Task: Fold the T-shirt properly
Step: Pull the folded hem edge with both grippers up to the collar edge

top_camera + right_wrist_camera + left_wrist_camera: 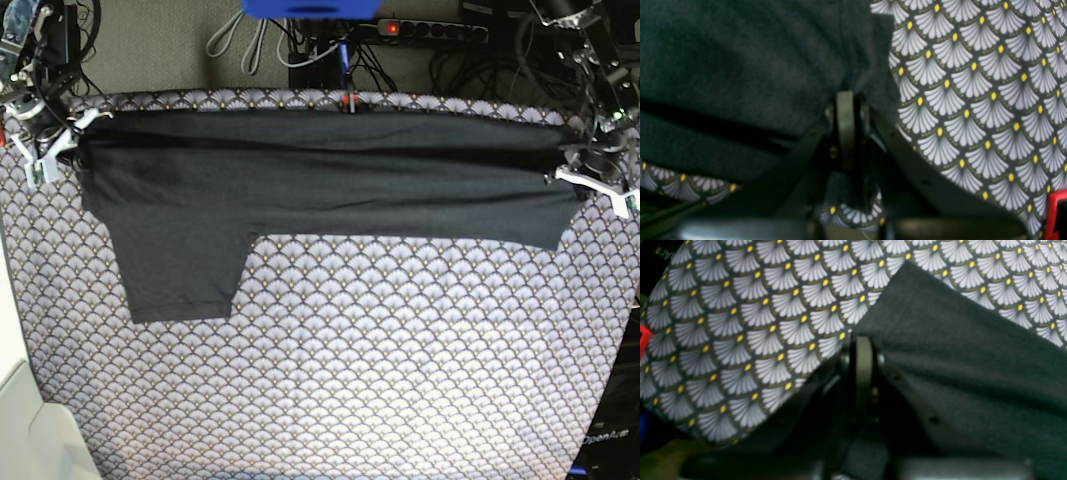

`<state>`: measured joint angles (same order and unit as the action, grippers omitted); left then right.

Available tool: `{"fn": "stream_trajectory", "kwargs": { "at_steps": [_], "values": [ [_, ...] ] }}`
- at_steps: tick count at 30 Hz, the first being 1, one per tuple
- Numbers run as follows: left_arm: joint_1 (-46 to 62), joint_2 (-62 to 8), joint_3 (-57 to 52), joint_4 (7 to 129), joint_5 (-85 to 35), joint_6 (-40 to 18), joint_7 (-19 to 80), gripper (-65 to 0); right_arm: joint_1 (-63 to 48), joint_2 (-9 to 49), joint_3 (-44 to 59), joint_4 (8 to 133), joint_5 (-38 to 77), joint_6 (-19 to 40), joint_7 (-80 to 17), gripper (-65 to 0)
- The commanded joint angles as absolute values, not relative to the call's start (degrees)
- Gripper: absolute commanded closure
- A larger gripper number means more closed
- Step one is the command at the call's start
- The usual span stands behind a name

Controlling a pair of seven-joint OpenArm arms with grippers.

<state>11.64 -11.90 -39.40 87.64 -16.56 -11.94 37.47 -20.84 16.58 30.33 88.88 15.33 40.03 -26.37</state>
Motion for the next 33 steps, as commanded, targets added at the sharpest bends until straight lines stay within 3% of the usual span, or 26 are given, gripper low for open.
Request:
{"fn": "stream_trajectory", "kwargs": {
  "at_steps": [1, 7, 24, 33],
  "values": [
    [11.3, -13.1, -39.9, 90.0, -16.7, -11.7, 36.1, -0.6, -21.3, 18.4, 31.0, 90.0, 15.8, 40.0, -25.4, 0.0],
    [10.9, -13.1, -39.9, 93.3, -16.7, -11.7, 42.0, -0.6, -21.8, 18.5, 31.1, 90.2, 15.9, 40.0, -25.0, 0.0],
    [11.1, -13.2, -39.9, 92.6, -16.3, -11.7, 42.2, -0.6, -24.0, 18.2, 34.9, 89.7, 15.9, 40.0, -25.4, 0.0],
    [11.2, -13.2, -39.9, 86.5, -16.3, -11.7, 42.2, -0.9, -23.6, 18.1, 34.8, 86.1, 15.9, 40.0, -25.4, -0.1]
  ]
}}
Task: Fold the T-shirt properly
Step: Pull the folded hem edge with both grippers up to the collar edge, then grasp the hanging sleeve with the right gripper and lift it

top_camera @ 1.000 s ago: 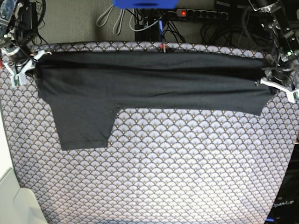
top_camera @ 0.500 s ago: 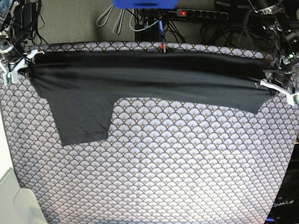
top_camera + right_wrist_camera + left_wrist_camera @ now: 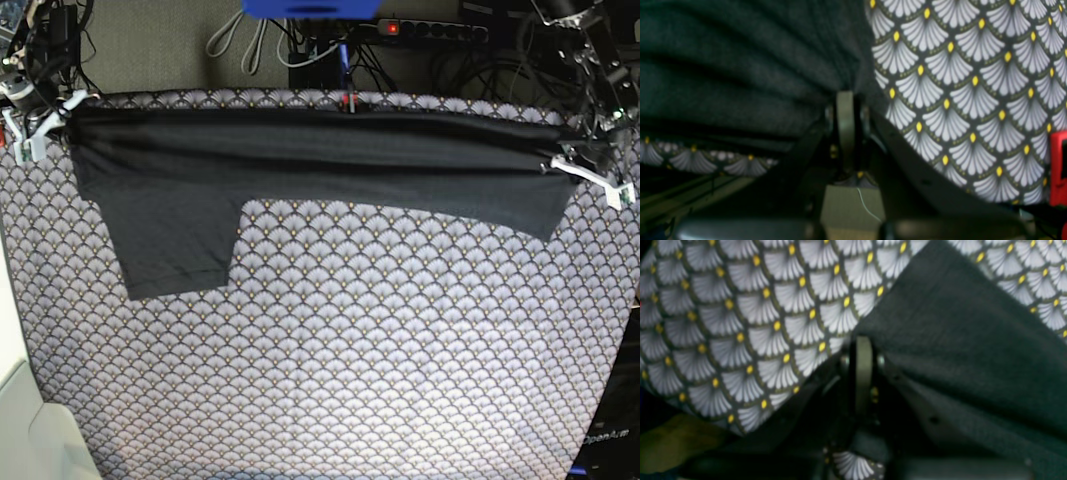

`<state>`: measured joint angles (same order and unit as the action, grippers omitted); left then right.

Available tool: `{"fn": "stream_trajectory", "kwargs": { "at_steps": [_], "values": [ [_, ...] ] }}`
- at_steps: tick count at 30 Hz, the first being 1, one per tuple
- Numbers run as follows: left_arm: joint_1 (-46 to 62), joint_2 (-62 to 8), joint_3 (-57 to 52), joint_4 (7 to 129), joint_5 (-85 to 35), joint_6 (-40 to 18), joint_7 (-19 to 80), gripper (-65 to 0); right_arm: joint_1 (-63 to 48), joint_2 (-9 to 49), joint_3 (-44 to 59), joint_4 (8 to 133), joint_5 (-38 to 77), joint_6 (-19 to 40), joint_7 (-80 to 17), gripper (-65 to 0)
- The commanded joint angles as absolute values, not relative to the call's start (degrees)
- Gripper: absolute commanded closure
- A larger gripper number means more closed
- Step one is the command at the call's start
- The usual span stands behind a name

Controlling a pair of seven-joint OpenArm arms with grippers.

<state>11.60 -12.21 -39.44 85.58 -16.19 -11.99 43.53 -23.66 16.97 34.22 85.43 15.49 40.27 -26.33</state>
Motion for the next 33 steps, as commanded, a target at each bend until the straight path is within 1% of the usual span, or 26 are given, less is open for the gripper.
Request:
{"fn": "stream_trajectory", "kwargs": {
  "at_steps": [1, 3, 5, 8, 10, 11, 13, 23, 27, 33],
  "values": [
    [11.3, -13.2, -39.9, 86.2, -16.3, -11.7, 42.2, -1.0, -23.7, 18.1, 34.8, 86.1, 15.9, 40.0, -25.4, -0.6],
    [11.3, -13.2, -39.9, 86.2, -16.2, -11.7, 42.3, -1.1, -23.7, 18.1, 34.8, 86.1, 15.9, 40.0, -25.4, -4.0],
    [11.3, -13.3, -39.9, 86.2, -16.1, -11.7, 42.3, -4.0, -23.8, 18.1, 34.8, 86.1, 15.9, 40.0, -25.4, -9.8],
    [11.3, -13.8, -39.8, 86.2, -14.2, -11.7, 42.3, -16.8, -24.0, 18.1, 34.8, 86.4, 15.9, 40.0, -25.4, -21.0],
    [11.3, -13.8, -39.8, 86.3, -13.1, -11.7, 42.4, -24.0, -24.0, 18.2, 34.8, 86.5, 15.9, 40.0, -25.4, -27.8],
    [11.4, -13.8, -39.8, 86.3, -13.1, -11.7, 42.4, -25.8, -24.0, 18.2, 34.9, 86.5, 15.9, 40.0, -25.4, -30.6],
    [11.4, -13.8, -39.9, 86.3, -13.2, -11.7, 42.4, -26.2, -23.8, 18.2, 35.4, 86.5, 15.9, 40.0, -25.4, -33.3],
    [12.7, -13.9, -39.9, 86.4, -13.3, -11.7, 42.4, -26.2, -23.4, 18.0, 40.4, 86.5, 15.9, 40.0, -25.4, -33.7],
    [12.7, -13.9, -39.9, 86.3, -13.3, -11.7, 42.4, -26.2, -23.2, 18.1, 40.5, 86.5, 15.9, 40.0, -25.4, -33.7],
    [12.7, -13.8, -39.8, 86.7, -13.6, -11.7, 42.4, -26.2, -19.7, 18.5, 43.2, 86.6, 15.9, 40.0, -25.4, -33.8]
  ]
}}
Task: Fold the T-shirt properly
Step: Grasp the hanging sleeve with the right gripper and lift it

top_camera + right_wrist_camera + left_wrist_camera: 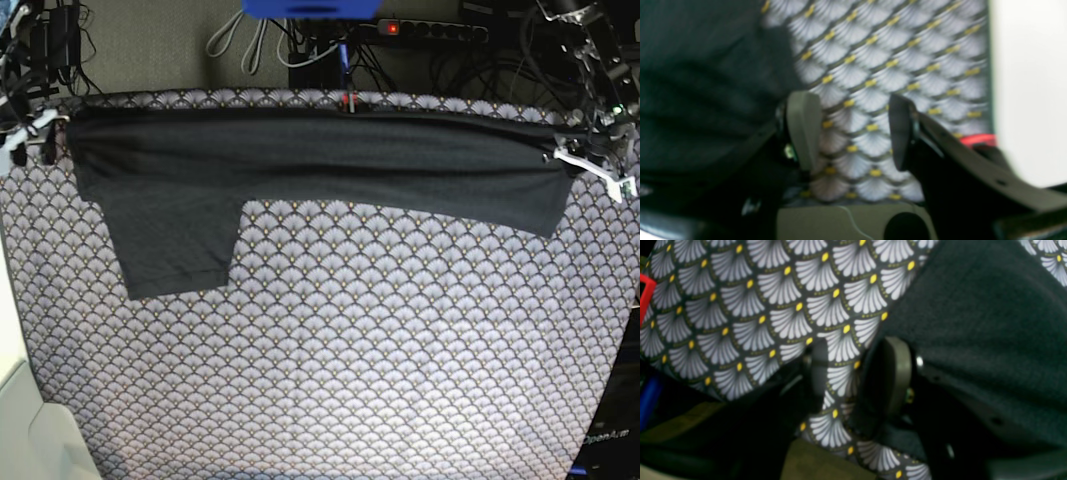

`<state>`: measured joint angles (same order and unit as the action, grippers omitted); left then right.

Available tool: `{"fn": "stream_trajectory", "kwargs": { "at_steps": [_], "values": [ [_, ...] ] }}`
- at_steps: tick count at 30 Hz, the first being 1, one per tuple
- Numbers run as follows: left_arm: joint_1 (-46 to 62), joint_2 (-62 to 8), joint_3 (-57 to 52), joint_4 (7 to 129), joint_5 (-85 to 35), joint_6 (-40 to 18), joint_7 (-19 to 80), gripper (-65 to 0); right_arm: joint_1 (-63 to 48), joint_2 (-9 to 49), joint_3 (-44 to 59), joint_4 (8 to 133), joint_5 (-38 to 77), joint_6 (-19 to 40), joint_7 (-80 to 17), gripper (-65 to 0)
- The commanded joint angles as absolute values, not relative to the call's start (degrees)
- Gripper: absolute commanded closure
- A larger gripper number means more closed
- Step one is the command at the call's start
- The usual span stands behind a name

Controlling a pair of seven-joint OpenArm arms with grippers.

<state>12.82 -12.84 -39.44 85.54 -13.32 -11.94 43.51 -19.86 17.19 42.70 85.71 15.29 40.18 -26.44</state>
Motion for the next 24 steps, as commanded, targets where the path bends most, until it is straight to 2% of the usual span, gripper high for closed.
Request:
{"fn": "stream_trajectory", "kwargs": {
  "at_steps": [1, 5, 11, 19, 24],
  "values": [
    [12.7, -13.8, -39.8, 86.8, -13.7, -11.7, 42.4, -26.1, -18.4, 19.1, 43.2, 86.6, 15.9, 40.0, -25.4, -33.8],
    [13.5, -13.5, -39.9, 86.8, -13.8, -11.7, 42.3, -26.1, -13.8, 20.9, 42.3, 86.2, 15.9, 40.0, -25.5, -34.0],
    [13.5, -13.4, -39.8, 86.8, -13.8, -11.7, 42.3, -26.5, -1.9, 23.6, 30.2, 82.2, 15.8, 40.0, -29.8, -34.0],
    [14.4, -13.4, -39.5, 86.9, -13.8, -11.7, 42.2, -26.6, 17.7, 25.2, 20.7, 59.8, 15.8, 40.0, -32.7, -36.9],
    [14.4, -13.4, -39.6, 86.9, -13.5, -11.7, 42.3, -26.3, 23.3, 25.2, 13.9, 52.4, 15.8, 40.0, -32.2, -38.1]
  ]
}}
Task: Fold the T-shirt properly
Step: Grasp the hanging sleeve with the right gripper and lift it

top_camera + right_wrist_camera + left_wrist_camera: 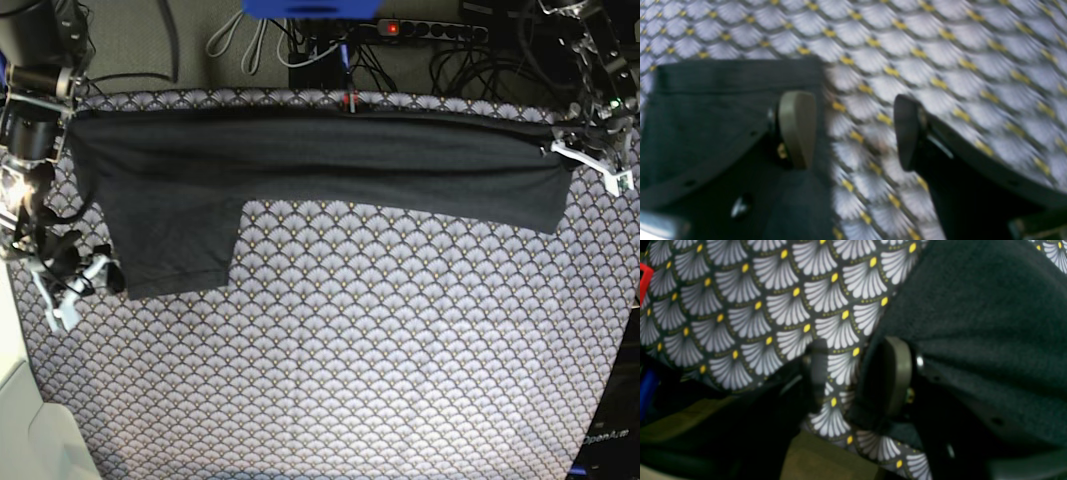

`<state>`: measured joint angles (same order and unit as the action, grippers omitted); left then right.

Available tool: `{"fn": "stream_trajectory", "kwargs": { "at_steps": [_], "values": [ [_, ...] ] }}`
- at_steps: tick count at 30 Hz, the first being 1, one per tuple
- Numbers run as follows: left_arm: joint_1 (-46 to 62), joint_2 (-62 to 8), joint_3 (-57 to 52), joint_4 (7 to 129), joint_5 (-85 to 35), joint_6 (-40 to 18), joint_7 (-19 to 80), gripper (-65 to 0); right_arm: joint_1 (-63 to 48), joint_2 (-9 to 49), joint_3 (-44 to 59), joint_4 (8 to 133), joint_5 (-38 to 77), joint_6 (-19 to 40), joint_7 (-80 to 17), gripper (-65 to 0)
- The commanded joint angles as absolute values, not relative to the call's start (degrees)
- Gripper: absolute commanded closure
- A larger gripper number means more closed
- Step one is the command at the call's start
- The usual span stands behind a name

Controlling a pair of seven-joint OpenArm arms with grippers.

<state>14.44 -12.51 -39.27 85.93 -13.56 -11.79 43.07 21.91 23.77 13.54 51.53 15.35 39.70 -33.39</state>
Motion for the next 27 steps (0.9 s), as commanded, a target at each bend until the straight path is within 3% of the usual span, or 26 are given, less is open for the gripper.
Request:
{"fn": "stream_trajectory", "kwargs": {
  "at_steps": [1, 11, 19, 27],
  "values": [
    [14.4, -13.4, -39.6, 86.9, -13.5, -11.7, 42.3, -26.3, 23.8, 25.0, 13.1, 51.8, 15.8, 40.0, -31.6, -38.1],
    [15.2, -13.4, -39.7, 86.9, -13.7, -11.7, 42.3, -26.2, 24.0, 23.9, 7.0, 50.8, 15.8, 40.0, -25.7, -38.1],
    [15.4, -13.4, -39.5, 86.9, -13.8, -11.7, 42.3, -26.2, 27.5, 23.8, 6.6, 39.7, 15.8, 40.0, -21.8, -38.1],
    [15.3, -13.4, -39.4, 86.9, -13.8, -11.7, 42.3, -26.2, 27.2, 22.8, 6.5, 39.0, 15.8, 40.0, -20.9, -37.6]
  ]
}}
